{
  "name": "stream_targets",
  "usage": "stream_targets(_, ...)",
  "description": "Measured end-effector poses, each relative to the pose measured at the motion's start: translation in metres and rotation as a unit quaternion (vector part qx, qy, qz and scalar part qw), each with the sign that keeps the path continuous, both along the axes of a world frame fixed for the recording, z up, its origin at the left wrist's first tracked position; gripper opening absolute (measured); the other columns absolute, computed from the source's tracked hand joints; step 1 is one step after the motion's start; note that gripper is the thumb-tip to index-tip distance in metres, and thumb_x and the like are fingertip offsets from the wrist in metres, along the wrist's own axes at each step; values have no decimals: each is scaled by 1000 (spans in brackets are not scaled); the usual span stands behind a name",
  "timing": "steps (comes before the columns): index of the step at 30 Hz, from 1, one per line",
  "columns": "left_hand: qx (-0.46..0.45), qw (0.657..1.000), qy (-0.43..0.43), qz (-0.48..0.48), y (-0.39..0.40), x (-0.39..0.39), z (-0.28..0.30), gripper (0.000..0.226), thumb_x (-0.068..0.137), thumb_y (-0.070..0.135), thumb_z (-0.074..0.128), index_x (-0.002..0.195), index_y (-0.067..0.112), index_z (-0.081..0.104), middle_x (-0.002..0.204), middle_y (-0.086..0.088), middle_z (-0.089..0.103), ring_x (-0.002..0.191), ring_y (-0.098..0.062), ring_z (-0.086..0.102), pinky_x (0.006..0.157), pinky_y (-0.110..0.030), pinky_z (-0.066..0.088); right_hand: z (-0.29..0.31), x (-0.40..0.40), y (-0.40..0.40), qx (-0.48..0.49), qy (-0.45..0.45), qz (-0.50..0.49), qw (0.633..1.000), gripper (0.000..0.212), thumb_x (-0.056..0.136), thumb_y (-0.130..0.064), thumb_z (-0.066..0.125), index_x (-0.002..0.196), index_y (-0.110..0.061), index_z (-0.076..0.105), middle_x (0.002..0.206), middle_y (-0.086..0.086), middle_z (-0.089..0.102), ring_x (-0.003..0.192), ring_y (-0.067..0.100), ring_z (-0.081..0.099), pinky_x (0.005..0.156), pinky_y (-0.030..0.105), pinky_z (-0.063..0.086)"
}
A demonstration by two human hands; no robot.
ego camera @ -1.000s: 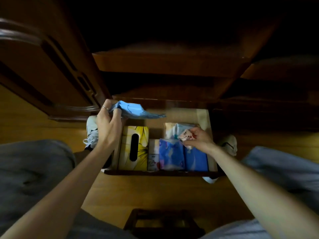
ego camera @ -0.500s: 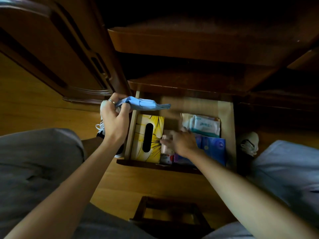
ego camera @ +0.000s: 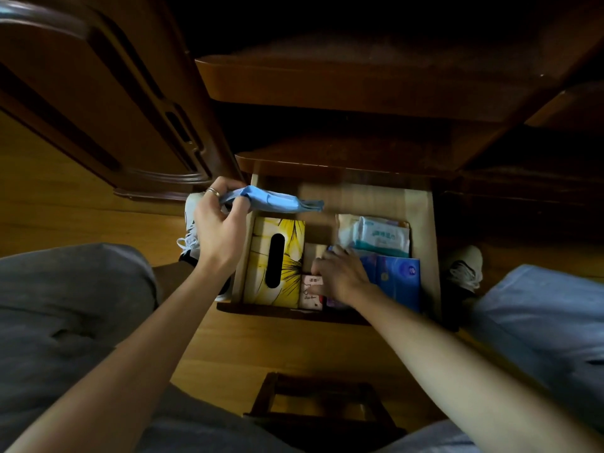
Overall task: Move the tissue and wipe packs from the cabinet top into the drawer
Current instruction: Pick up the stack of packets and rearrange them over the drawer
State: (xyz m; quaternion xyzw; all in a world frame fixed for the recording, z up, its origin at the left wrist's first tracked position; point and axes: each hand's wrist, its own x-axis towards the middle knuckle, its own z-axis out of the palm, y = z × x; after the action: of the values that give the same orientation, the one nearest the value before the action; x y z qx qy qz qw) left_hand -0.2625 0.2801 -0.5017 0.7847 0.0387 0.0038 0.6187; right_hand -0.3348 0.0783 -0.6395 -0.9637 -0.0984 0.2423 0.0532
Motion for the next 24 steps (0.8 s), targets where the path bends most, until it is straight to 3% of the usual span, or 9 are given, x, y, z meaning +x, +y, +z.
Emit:
stream_targets(3, -12, 1000, -3, -5, -4, -1, 2, 14, 88, 9, 51, 92, 3, 62, 96, -23, 64, 101, -40, 64, 91, -60, 54, 12, 5, -29, 109, -100, -123, 981, 30, 97, -52, 52, 111, -28, 63, 113, -3, 65, 108, 18, 58, 93, 41, 48)
stream_targets(5, -15, 1000, 1, -12, -7, -2, 2, 15, 88, 11, 52, 92, 0, 61, 97, -27, 63, 101, -44, 62, 92, -63, 52, 17, 16, -61, 101, -131, -199, 966, 29, 98, -40, 55, 121, -25, 61, 119, 2, 66, 111, 22, 60, 94, 44, 50)
stream_targets(8, -12, 1000, 9, -16, -10, -5, 1, 14, 89, 10, 52, 93, 0, 62, 97, -30, 61, 99, -49, 59, 91, -68, 48, 17, 42, -112, 18, -36, -245, 969, 60, 92, -34, 64, 146, -20, 43, 146, 10, 52, 133, 30, 48, 108, 44, 41)
stream_targets(11, -17, 999, 5, -32, -14, -6, 1, 14, 87, 8, 51, 85, 12, 64, 87, -17, 63, 90, -42, 61, 87, -63, 51, 4, 62, -140, 15, 66, -230, 971, 91, 87, -41, 72, 159, -17, 21, 162, 11, 31, 147, 31, 30, 114, 44, 30)
stream_targets(13, -27, 998, -2, -49, -16, -4, -1, 18, 84, 6, 48, 78, 15, 63, 83, -11, 63, 86, -39, 60, 81, -56, 53, -10, 73, -144, 44, 115, -240, 963, 100, 84, -43, 76, 162, -20, 17, 163, 11, 30, 147, 32, 31, 115, 45, 29)
stream_targets(16, -79, 995, 16, -57, -17, 2, -6, 16, 81, 5, 42, 78, 8, 58, 81, -18, 61, 78, -32, 61, 71, -45, 54, -26, 87, -144, 18, 161, -240, 957, 110, 72, -53, 83, 160, -24, 23, 157, 11, 40, 138, 33, 44, 108, 49, 40)
stream_targets(18, -100, 993, 43, -44, -14, 7, -12, 14, 81, 6, 42, 80, 8, 56, 77, -12, 60, 73, -23, 62, 68, -40, 55, -29, 94, -148, -15, 168, -227, 959, 104, 63, -60, 86, 149, -25, 41, 143, 10, 54, 125, 33, 54, 102, 52, 45)
stream_targets(21, -127, 987, 102, -14, -7, 17, -21, 13, 77, 10, 43, 79, 15, 54, 75, 0, 59, 73, -16, 61, 64, -31, 57, -26, 94, -149, -1, 178, -198, 964, 65, 65, -58, 85, 116, -26, 61, 107, 2, 66, 95, 23, 61, 87, 45, 48)
stream_targets(24, -164, 976, 146, 3, -3, 27, -23, 12, 71, 12, 44, 78, 16, 53, 68, -3, 48, 63, -17, 51, 58, -25, 51, -14, 88, -150, 58, 123, -153, 979, 45, 73, -48, 82, 108, -31, 60, 107, -3, 63, 93, 16, 57, 81, 42, 46)
